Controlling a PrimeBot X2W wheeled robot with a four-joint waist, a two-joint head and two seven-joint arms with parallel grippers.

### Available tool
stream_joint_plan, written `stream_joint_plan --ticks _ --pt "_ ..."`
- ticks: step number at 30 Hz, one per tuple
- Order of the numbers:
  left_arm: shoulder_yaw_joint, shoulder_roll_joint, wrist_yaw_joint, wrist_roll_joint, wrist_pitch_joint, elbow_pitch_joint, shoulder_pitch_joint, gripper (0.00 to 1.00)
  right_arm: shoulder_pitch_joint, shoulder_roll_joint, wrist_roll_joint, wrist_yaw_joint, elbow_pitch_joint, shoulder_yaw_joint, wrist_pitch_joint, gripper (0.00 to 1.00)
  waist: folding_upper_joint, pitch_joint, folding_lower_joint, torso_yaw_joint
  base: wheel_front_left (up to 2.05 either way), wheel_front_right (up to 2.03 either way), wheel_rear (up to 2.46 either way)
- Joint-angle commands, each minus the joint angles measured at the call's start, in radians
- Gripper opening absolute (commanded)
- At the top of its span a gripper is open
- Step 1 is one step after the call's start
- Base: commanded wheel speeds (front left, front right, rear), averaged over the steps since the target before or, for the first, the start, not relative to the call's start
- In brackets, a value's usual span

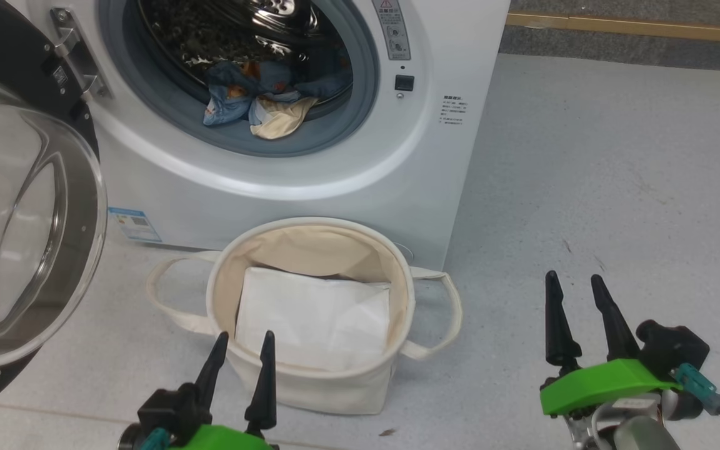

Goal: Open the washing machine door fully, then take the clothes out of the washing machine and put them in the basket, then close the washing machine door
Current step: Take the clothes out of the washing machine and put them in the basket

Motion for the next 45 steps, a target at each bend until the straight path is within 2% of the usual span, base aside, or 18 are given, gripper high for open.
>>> stream_joint_plan --ticks 1,10,15,21,31,37,45 --pt "0.027 0.0 -0.001 0.011 -0.013 -0.029 -0.046 1.0 -0.039 0.005 0.003 0.0 -0.028 0.027 -0.012 1.0 0.0 0.003 0.0 -0.001 1.2 -0.89 -0.3" --pt "0.031 0.0 0.0 0.008 -0.013 -0.029 -0.051 1.0 -0.044 0.005 0.003 0.0 -0.025 0.026 -0.012 1.0 0.0 0.008 0.0 -0.001 1.82 -1.51 -0.3" --pt "0.045 0.0 0.025 0.016 -0.013 -0.034 -0.054 1.0 -0.046 0.005 0.003 0.0 -0.022 0.028 -0.012 1.0 0.0 0.007 0.0 0.003 1.96 -1.91 -0.05" --pt "0.056 0.0 0.032 0.03 -0.013 -0.066 -0.047 1.0 -0.044 0.005 0.005 0.0 -0.025 0.043 -0.012 1.0 0.0 0.006 0.0 0.007 1.25 -1.25 0.0" --pt "0.056 0.0 0.036 0.044 -0.013 -0.067 -0.043 1.0 -0.04 0.005 -0.001 0.0 -0.03 0.073 -0.012 1.0 0.0 0.01 0.0 0.007 0.26 -0.26 0.0" --pt "0.068 0.001 0.053 0.093 -0.013 -0.046 -0.08 1.0 -0.036 0.005 -0.02 0.0 -0.037 0.125 -0.012 1.0 0.0 0.04 0.0 -0.006 0.0 0.0 0.0" --pt "0.095 0.06 0.08 0.176 -0.013 0.043 -0.241 1.0 -0.058 0.005 -0.012 0.0 -0.067 0.156 -0.012 1.0 0.0 0.146 0.0 -0.056 0.0 0.0 0.0"
